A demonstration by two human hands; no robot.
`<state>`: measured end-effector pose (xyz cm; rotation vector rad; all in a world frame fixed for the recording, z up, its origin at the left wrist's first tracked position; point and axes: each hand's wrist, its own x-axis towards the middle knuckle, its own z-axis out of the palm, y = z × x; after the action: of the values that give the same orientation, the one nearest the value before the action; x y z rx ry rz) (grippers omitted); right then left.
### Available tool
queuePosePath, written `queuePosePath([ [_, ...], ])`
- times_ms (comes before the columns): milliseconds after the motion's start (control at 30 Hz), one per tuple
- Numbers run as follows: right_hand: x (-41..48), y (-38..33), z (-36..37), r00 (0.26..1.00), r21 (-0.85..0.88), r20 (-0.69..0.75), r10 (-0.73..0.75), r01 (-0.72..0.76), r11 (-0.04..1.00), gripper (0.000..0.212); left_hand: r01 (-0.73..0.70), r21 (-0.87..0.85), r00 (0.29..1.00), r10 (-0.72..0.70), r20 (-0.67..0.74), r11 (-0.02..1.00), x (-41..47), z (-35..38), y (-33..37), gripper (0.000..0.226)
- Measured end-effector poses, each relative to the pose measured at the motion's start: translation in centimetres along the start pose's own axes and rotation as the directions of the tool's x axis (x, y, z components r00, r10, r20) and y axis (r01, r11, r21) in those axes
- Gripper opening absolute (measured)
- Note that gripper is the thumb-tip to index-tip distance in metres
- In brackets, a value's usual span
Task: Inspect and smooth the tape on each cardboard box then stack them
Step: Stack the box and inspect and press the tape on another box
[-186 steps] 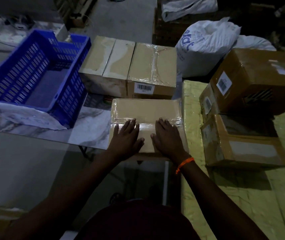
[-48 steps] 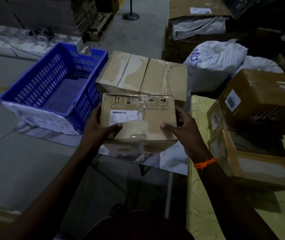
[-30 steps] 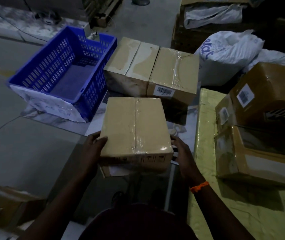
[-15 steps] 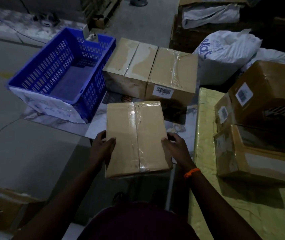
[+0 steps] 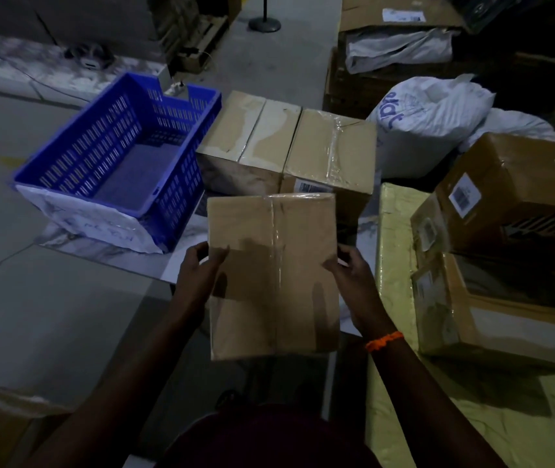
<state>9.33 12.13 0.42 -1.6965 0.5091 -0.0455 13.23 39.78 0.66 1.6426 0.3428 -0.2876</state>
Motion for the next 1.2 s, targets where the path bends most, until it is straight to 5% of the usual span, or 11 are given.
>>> queuePosePath([
  [133, -0.4, -2.2, -1.5, 0.990, 0.071, -0.114, -0.087, 0.096, 0.993, 0.033, -0.122, -0.091, 0.993, 0.122, -0.005, 0.988, -1.1, 1.9, 3.6, 0.083],
  [267, -0.4, -3.4, -2.9, 0.992, 0.196, -0.088, -0.091, 0.106, 0.975, 0.028, -0.127, -0.209, 0.990, 0.137, 0.032, 0.970, -1.1, 3.4, 5.8, 0.040],
  [467, -0.5, 0.0, -4.2, 0.993, 0.313, -0.096, 0.071, -0.037, 0.949, 0.034, 0.017, -0.320, 0.999, -0.001, 0.050, 0.947, -1.2, 3.9, 3.6, 0.067],
  [800, -1.9, 1.7, -5.5, 0.980, 0.288, -0.130, 0.153, -0.111, 0.951, 0.034, 0.011, -0.264, 0.994, 0.019, 0.108, 0.964, -2.0, 3.3, 1.2, 0.058],
  [967, -2.5, -1.1, -5.9, 0.982, 0.160, -0.183, -0.052, 0.081, 0.984, 0.051, -0.217, -0.027, 0.974, 0.218, 0.066, 0.976, -1.7, 2.7, 1.0, 0.049],
  [1067, -2.7, -3.9, -5.9, 0.874, -0.247, -0.276, -0.400, 0.338, 0.908, 0.040, -0.553, 0.236, 0.829, 0.557, 0.057, 0.799, -2.1, 3.1, 3.3, 0.050],
  [1133, -2.4, -5.5, -5.2, 0.800, -0.486, -0.142, -0.582, 0.456, 0.745, 0.042, -0.720, 0.371, 0.686, 0.683, 0.253, 0.586, -2.5, 4.0, 5.2, 0.053],
  [1200, -1.7, -6.5, -3.9, 0.801, -0.628, 0.074, -0.594, 0.500, 0.596, 0.054, -0.771, 0.537, 0.606, 0.653, 0.455, 0.342, -2.4, 5.3, 6.2, 0.059],
])
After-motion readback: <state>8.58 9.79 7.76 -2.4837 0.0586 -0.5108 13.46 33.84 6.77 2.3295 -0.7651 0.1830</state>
